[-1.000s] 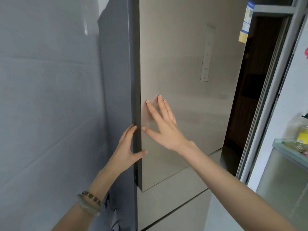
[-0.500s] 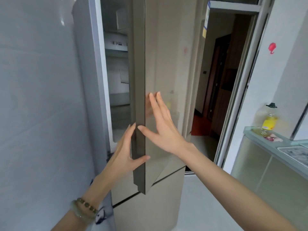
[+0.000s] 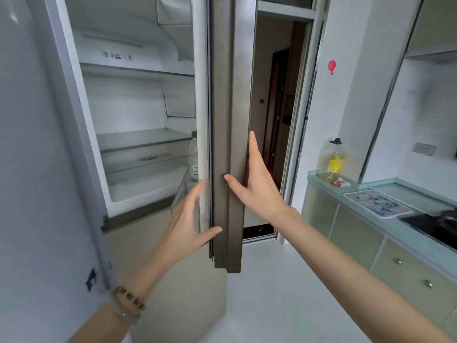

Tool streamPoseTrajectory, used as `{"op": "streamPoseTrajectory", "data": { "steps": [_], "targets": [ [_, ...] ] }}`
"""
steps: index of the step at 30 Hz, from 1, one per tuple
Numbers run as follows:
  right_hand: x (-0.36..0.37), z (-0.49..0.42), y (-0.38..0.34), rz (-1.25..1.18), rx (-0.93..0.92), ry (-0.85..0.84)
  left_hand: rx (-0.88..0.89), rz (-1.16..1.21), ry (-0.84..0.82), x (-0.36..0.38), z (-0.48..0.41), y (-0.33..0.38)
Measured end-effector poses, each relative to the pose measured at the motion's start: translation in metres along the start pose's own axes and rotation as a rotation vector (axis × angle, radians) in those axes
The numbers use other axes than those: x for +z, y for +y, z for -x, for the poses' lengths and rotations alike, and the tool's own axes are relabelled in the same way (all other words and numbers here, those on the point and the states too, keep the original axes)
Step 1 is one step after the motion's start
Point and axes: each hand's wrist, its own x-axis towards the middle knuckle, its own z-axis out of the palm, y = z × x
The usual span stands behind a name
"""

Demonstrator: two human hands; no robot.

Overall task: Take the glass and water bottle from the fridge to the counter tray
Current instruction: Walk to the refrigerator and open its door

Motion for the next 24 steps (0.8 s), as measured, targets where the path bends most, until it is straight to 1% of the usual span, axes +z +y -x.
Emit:
{"op": "streamPoseTrajectory", "data": {
  "steps": [3, 7, 10, 13, 15, 20, 24],
  "targets": [
    [-0.028, 0.011, 0.016, 0.026, 0.041, 0.018, -0.022, -0.059, -0.024, 0.016, -0.007, 0.0],
    [-0.058, 0.026, 0.039, 0.12, 0.072, 0.065, 0.017, -0.216, -0.095, 0.039, -0.021, -0.005],
    [-0.079, 0.036, 0.057, 0.192, 0.095, 0.087, -0.012, -0.304, -0.193, 0.06, -0.034, -0.006],
    [-0.106, 0.045, 0.076, 0.229, 0.151, 0.111, -0.003, -0.309, -0.28, 0.085, -0.042, 0.003],
    [-0.114, 0.049, 0.084, 0.239, 0.199, 0.142, -0.003, -0.307, -0.309, 0.094, -0.043, 0.005],
    [-0.129, 0.049, 0.098, 0.261, 0.297, 0.189, -0.039, -0.358, -0.336, 0.104, -0.05, 0.006],
    [-0.138, 0.053, 0.116, 0.369, 0.355, 0.183, 0.005, -0.383, -0.349, 0.113, -0.061, 0.004]
  ]
}}
